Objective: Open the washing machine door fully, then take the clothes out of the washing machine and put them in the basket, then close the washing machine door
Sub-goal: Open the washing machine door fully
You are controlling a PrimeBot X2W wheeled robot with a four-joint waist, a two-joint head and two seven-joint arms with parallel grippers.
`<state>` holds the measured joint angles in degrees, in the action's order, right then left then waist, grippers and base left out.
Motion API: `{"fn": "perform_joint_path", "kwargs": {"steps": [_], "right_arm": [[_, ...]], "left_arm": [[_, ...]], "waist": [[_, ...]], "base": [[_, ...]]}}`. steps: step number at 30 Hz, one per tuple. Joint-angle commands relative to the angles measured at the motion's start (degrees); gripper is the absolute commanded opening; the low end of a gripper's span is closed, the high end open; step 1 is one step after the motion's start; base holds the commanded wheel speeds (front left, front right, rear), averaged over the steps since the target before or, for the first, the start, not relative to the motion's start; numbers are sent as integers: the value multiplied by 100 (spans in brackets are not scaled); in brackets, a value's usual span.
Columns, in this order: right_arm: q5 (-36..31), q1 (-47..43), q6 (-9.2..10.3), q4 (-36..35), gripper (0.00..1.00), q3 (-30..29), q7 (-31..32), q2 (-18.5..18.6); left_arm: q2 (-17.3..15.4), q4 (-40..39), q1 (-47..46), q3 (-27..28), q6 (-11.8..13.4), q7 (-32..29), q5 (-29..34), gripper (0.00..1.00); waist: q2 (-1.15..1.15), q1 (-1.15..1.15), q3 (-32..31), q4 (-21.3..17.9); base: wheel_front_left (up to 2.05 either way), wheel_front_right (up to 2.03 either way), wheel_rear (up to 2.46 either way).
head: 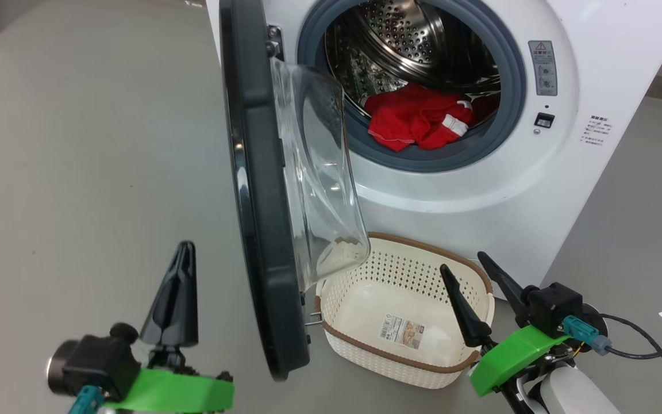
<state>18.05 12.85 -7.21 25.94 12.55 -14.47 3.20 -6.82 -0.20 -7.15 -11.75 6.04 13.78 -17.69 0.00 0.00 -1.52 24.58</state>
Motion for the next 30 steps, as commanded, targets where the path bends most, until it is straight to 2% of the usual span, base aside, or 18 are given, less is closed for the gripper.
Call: {"fn": "perform_joint_path", "kwargs": {"steps": [1, 15, 23, 30], "right_arm": [[14, 106, -28, -117, 100, 119, -52, -32], [55, 127, -28, -35, 100, 174, -52, -32], [38, 134, -28, -37, 100, 144, -52, -32], [39, 146, -28, -22, 100, 137, -52, -32]], "left_arm": [[-115, -323, -353, 137, -25, 47, 72, 0], [-48, -1288, -843, -409, -200, -314, 186, 0], [5, -986, -689, -878, -370, -779, 70, 0], [40, -534, -526, -1151, -412, -1204, -53, 0]], "waist": [[0, 0, 5, -6], [0, 0, -4, -139], [0, 0, 44, -175], [0, 0, 93, -161]], "base": [[0, 0, 0], [0, 0, 0], [0, 0, 0], [0, 0, 0]]}}
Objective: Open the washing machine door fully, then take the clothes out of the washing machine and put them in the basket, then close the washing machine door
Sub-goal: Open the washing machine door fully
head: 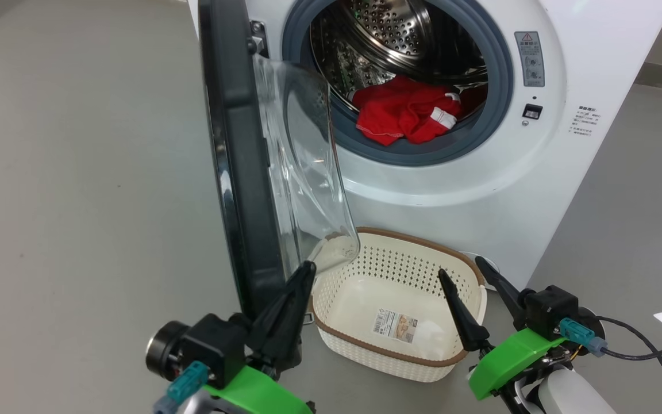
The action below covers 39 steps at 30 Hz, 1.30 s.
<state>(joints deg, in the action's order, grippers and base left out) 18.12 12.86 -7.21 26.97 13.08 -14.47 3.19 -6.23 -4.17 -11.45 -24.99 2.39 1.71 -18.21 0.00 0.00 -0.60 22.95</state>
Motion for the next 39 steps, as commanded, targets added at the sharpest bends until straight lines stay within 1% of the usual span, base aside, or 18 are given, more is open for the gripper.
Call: {"fn": "perform_joint_path", "kwargs": {"steps": [1, 7, 12, 27, 39], "right_arm": [[37, 143, -28, -121, 100, 87, -52, -31], [84, 163, -28, -87, 100, 124, -52, -31], [108, 167, -28, -70, 100, 141, -52, -31], [151, 132, -28, -36, 100, 167, -52, -31], [155, 132, -28, 14, 100, 215, -52, -31]], "left_arm": [[-15, -90, -85, 152, -40, -45, -12, 0], [-38, 137, -33, 46, 1, -460, -76, 0], [-75, 214, -8, 109, 146, -623, -96, 0], [-180, 299, 107, 351, 532, -768, -110, 0], [-404, 238, 174, 734, 830, -717, -135, 0]], "waist": [[0, 0, 5, 8], [0, 0, 41, 21], [0, 0, 37, 24], [0, 0, 4, 164], [0, 0, 27, 341]], "base": [[0, 0, 0], [0, 0, 0], [0, 0, 0], [0, 0, 0], [0, 0, 0]]}}
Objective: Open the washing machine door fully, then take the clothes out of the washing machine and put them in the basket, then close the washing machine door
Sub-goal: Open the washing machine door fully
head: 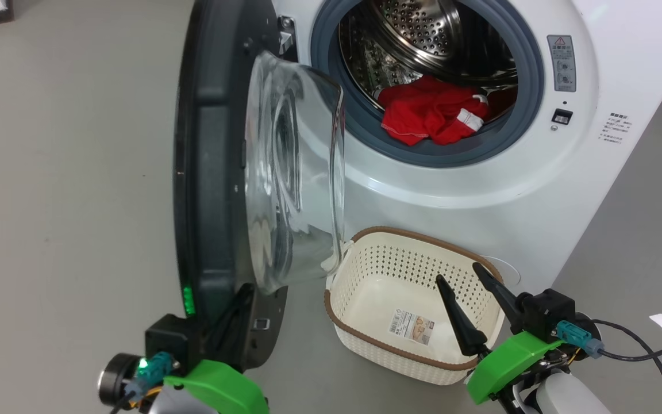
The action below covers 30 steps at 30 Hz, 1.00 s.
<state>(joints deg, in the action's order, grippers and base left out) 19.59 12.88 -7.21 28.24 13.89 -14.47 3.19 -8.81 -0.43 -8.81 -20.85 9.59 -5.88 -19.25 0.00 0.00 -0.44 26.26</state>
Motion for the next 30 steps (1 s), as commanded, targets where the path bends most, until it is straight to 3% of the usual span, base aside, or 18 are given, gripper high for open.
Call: {"fn": "perform_joint_path", "kwargs": {"steps": [1, 14, 30], "right_arm": [[6, 135, -28, -110, 100, 138, -52, -31], [-89, 180, -28, -53, 100, 137, -52, -31], [-47, 305, -28, 89, 100, 384, -52, -31]], "left_arm": [[-172, -141, -88, 362, 136, 45, -35, 0], [-504, -115, -119, 1003, 508, 32, -140, 0], [-741, 50, -158, 1455, 726, 201, -231, 0]], "waist": [[0, 0, 22, 16], [0, 0, 154, 78], [0, 0, 385, 105]], "base": [[0, 0, 0], [0, 0, 0], [0, 0, 0]]}}
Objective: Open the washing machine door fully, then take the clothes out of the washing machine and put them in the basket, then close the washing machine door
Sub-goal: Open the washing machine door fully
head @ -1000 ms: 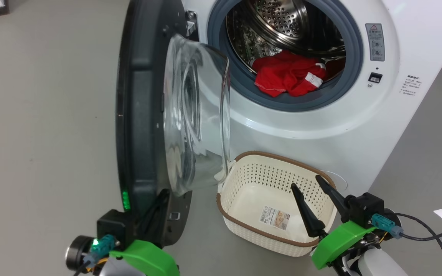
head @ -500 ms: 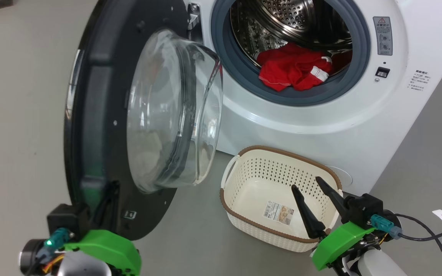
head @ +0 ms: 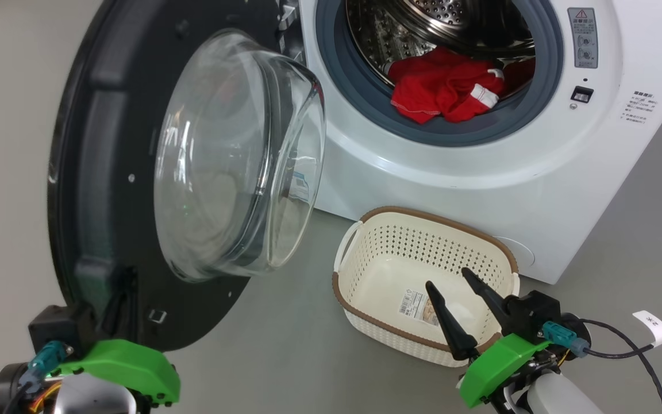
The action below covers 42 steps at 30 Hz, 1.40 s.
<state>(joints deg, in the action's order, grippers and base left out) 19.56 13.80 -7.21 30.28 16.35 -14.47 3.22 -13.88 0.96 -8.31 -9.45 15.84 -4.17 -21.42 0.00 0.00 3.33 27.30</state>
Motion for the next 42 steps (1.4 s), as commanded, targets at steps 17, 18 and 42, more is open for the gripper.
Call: {"fn": "perform_joint_path", "kwargs": {"steps": [17, 18, 42], "right_arm": [[-283, 287, -28, -23, 100, 157, -52, -35], [-294, 291, -28, -18, 100, 158, -52, -35], [-552, 422, -28, 87, 100, 165, -52, -35]], "left_arm": [[-480, 469, -555, 761, 202, 445, -120, 0], [-511, 539, -580, 752, 185, 473, -98, 0], [-599, 2476, -1580, 966, -206, 1624, -330, 0]], "waist": [[0, 0, 183, -24], [0, 0, 191, -24], [0, 0, 433, -79]], "base": [[0, 0, 0], [0, 0, 0], [0, 0, 0]]}}
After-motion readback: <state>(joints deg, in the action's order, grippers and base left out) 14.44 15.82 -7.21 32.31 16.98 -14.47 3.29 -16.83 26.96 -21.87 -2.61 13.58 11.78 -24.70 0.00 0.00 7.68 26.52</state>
